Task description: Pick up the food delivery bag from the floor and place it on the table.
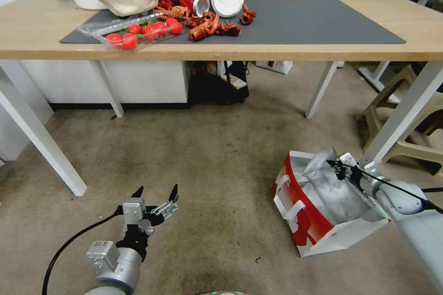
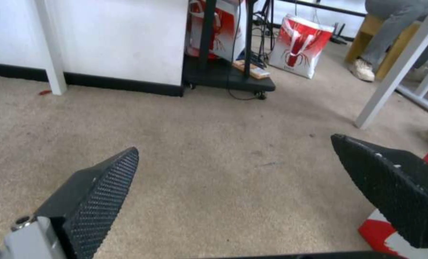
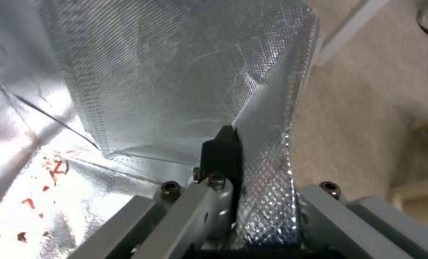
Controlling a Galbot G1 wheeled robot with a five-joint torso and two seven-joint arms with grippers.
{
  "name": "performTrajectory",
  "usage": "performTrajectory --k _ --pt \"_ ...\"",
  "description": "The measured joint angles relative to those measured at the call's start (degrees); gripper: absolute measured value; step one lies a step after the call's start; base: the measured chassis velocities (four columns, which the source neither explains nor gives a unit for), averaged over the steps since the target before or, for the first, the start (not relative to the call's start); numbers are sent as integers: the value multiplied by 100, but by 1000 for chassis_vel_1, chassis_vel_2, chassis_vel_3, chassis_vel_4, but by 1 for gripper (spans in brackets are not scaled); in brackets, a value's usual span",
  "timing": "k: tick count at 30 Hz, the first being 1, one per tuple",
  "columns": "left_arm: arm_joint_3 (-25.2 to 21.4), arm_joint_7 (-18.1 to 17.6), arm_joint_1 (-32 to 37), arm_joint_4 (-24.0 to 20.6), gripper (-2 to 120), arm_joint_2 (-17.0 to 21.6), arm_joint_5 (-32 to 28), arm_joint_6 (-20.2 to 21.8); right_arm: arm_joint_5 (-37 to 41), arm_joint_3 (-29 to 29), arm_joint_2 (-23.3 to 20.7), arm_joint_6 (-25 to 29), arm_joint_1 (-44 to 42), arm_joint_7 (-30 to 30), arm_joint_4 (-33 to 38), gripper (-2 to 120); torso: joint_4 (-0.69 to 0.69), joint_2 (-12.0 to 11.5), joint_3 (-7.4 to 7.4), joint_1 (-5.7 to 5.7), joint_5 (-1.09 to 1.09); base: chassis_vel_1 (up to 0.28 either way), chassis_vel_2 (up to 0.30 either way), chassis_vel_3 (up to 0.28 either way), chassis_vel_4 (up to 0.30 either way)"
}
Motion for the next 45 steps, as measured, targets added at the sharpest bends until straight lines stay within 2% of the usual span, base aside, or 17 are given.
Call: performTrajectory --k 3,5,9,12,13,16,17,19,21,23,28,38,45 --pt "-26 0 -7 0 100 6 -27 6 216 24 -15 196 -12 -94 2 0 1 0 0 0 0 0 0 0 0" --pt "-50 -3 -14 0 100 26 -44 9 722 78 -74 640 -88 -368 56 0 -1 0 0 0 0 0 0 0 0" --pt "-54 -9 -16 -3 100 31 -100 21 1113 138 -149 1051 -195 -676 160 0 0 0 0 0 0 0 0 0 0" --pt "-55 -24 -24 -27 100 23 -204 42 1488 349 -271 1678 -453 -1394 402 0 -1 0 0 0 1 0 0 0 0" --pt "-55 -24 -24 -27 100 23 -204 42 1488 349 -271 1678 -453 -1394 402 0 -1 0 0 0 1 0 0 0 0" --pt "-55 -56 -26 -58 100 18 -251 36 1885 564 -373 2000 -713 -2102 673 0 -1 1 0 0 0 0 0 0 0" --pt "-55 -56 -26 -58 100 18 -251 36 1885 564 -373 2000 -713 -2102 673 0 -1 1 0 0 0 0 0 0 0" --pt "-66 -72 -26 -83 100 16 -297 29 2156 706 -416 2070 -827 -2706 803 0 0 1 0 0 0 0 0 0 0" --pt "-72 -76 -27 -90 100 16 -325 19 2277 747 -428 2071 -865 -2925 845 0 0 1 0 0 -1 0 0 0 0" --pt "-92 -110 -29 -109 100 17 -392 -20 2662 838 -451 2041 -968 -3453 969 0 -1 1 0 0 0 0 0 0 0" --pt "-133 -175 -27 -147 100 23 -468 -30 3449 1019 -488 1693 -1191 -4120 1253 0 0 1 0 0 -1 0 0 0 0" --pt "-135 -190 -22 -153 100 20 -470 -32 3792 1071 -491 1549 -1289 -4315 1356 0 0 1 0 0 0 0 0 0 0" --pt "-134 -247 -15 -165 100 11 -470 -46 4534 1143 -483 1194 -1496 -4748 1624 0 -1 1 0 0 -1 0 0 0 0"
